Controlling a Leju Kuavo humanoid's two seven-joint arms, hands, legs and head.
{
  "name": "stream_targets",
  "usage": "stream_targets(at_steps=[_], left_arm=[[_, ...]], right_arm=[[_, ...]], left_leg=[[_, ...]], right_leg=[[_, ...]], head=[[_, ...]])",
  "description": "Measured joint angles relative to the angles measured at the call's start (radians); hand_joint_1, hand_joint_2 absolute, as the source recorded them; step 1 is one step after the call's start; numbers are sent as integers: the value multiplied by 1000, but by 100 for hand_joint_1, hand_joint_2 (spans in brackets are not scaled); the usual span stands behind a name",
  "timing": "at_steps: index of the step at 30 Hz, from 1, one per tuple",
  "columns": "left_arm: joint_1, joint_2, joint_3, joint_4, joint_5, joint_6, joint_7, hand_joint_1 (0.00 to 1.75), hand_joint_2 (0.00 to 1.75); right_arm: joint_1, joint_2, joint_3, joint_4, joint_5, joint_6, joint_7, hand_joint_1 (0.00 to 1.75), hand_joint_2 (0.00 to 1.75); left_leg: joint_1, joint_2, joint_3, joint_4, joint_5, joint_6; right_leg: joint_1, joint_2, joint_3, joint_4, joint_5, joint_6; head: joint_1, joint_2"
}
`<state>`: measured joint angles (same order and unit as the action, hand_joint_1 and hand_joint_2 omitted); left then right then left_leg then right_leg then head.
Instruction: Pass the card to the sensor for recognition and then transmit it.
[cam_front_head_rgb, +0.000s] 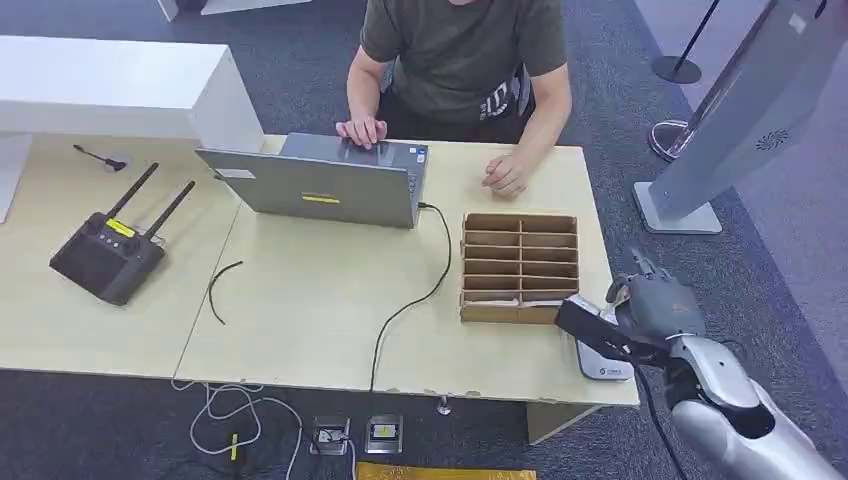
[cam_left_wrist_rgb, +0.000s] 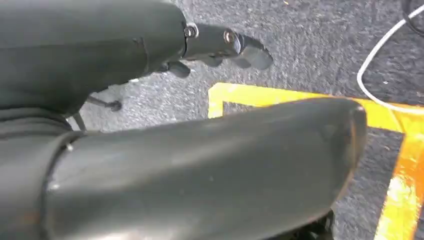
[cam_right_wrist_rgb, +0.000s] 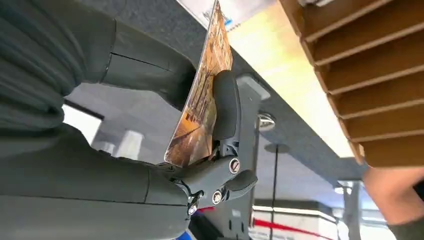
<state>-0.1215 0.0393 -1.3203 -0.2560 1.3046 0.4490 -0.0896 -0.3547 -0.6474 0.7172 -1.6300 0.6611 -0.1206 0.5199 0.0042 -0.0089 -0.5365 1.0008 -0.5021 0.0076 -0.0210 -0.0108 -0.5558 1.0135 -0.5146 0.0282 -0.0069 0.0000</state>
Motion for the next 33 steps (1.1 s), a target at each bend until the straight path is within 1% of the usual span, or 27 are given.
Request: stream_targets(at_steps=[4, 8, 26, 33], left_arm=[[0, 0, 0, 2, -8, 0, 3, 0, 0], [0, 0, 0, 6, -15, 0, 4, 0, 0], [0, 2, 0, 7, -39, -6, 15, 0, 0], [-1, 2, 0, 7, -50, -6, 15, 0, 0]], right_arm=[[24, 2, -12, 30, -24, -23, -6, 175, 175], [42, 5, -17, 51, -27, -24, -9, 175, 175], [66, 29, -14, 129, -87, -55, -24, 175, 175], [63, 41, 4, 158, -129, -101, -29, 175, 175]], left_leg=[[0, 0, 0, 0, 0, 0], [0, 0, 0, 0, 0, 0], [0, 0, 0, 0, 0, 0], [0, 0, 0, 0, 0, 0]], right_leg=[[0, 0, 0, 0, 0, 0], [0, 0, 0, 0, 0, 0], [0, 0, 0, 0, 0, 0], [0, 1, 0, 0, 0, 0]], head=[[0, 0], [0, 0], [0, 0], [0, 0]])
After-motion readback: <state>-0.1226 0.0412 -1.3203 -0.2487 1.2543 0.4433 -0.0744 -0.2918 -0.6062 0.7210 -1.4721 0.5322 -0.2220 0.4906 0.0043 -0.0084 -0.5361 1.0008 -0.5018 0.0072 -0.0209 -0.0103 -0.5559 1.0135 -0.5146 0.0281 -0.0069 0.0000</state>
